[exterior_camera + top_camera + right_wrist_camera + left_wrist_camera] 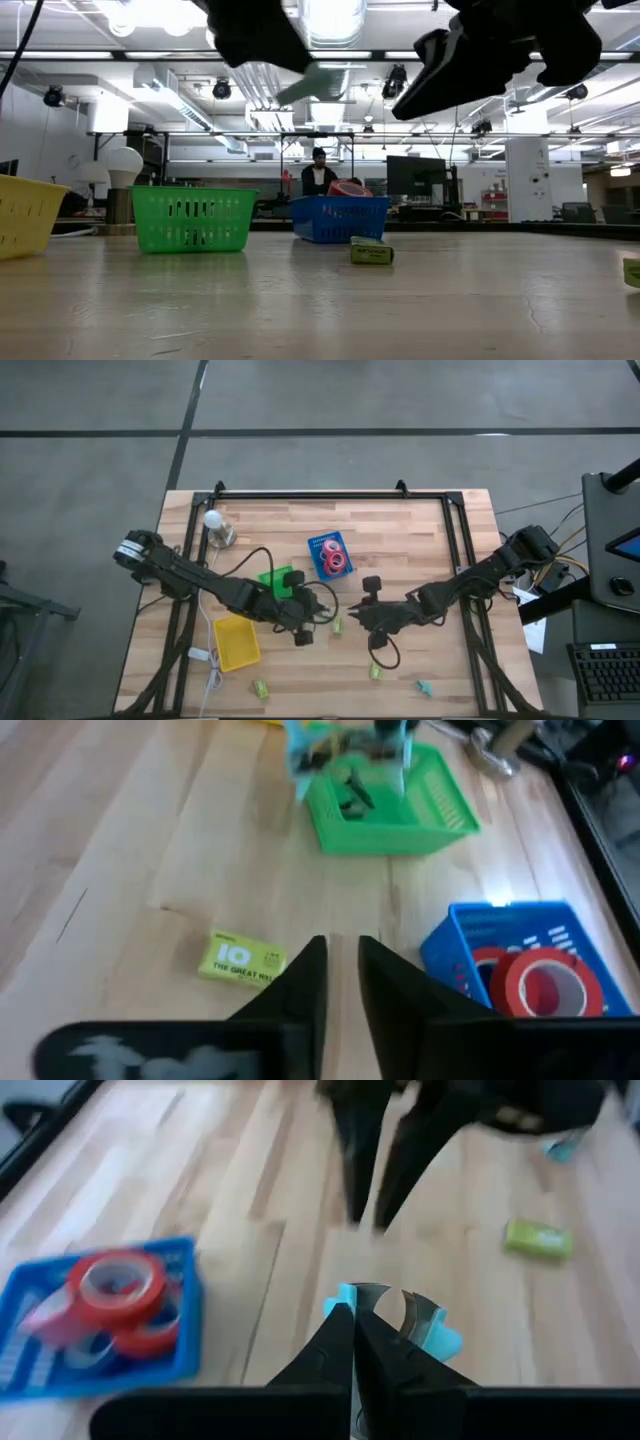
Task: Pick and place Stapler, Stapler remover, tape
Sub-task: Put the top light blue staple remover into the green basket, then put the light blue staple remover into the green basket
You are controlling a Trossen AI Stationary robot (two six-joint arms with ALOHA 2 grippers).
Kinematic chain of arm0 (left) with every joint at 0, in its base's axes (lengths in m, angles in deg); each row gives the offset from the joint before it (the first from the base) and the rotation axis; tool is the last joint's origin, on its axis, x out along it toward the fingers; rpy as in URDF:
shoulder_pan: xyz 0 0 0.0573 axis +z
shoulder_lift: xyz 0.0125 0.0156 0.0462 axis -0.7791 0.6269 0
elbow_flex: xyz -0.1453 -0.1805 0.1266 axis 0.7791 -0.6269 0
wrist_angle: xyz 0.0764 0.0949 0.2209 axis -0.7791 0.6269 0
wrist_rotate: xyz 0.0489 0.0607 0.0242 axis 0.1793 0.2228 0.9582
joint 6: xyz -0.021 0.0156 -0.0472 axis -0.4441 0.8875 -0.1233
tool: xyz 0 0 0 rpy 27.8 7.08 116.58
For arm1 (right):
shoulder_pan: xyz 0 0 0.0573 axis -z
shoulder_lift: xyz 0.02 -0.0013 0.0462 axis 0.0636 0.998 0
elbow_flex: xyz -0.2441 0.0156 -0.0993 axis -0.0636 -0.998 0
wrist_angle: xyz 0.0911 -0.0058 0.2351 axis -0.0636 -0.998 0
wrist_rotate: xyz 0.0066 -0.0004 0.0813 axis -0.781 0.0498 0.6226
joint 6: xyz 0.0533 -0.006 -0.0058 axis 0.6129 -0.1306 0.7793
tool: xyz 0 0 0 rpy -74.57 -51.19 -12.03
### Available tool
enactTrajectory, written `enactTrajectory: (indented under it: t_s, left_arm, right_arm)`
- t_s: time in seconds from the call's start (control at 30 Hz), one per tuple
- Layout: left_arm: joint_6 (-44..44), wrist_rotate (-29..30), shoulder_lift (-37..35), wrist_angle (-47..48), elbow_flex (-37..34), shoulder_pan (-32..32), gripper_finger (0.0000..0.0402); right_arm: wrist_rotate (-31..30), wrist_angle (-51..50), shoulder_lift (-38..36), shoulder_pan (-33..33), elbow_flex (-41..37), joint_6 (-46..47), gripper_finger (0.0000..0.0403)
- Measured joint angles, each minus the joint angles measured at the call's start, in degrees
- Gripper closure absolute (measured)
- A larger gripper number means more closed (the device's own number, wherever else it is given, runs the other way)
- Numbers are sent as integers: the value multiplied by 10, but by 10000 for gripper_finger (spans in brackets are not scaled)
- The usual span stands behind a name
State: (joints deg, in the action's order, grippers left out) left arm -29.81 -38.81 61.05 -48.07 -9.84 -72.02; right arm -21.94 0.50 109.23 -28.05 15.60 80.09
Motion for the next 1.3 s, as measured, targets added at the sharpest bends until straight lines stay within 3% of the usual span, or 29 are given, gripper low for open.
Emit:
enactTrajectory:
  t_s: [0.2, 0.33, 0.4, 0.67, 0.93, 1.03, 1.3]
  left_arm:
    - [-115, 69, -37, 190, 1, -1, 399]
    - [-247, 134, -44, 357, 1, 6, 395]
    - [-294, 139, -40, 398, 1, 12, 395]
    - [-293, 108, -14, 376, -28, 26, 393]
    - [-303, 106, -1, 297, -78, 49, 392]
    - [-311, 103, -1, 282, -83, 56, 388]
    - [-310, 107, -3, 250, -83, 57, 319]
  right_arm:
    - [-13, -81, -1, 0, 0, 37, 291]
    - [-14, -105, -1, 0, 0, 61, 276]
    - [-14, -102, -1, -1, 0, 69, 274]
    - [-3, -164, -5, -1, 4, 108, 283]
    - [112, -218, -13, -3, 9, 187, 283]
    - [127, -252, -13, -8, 9, 215, 280]
    - [127, -312, -22, -38, 9, 275, 292]
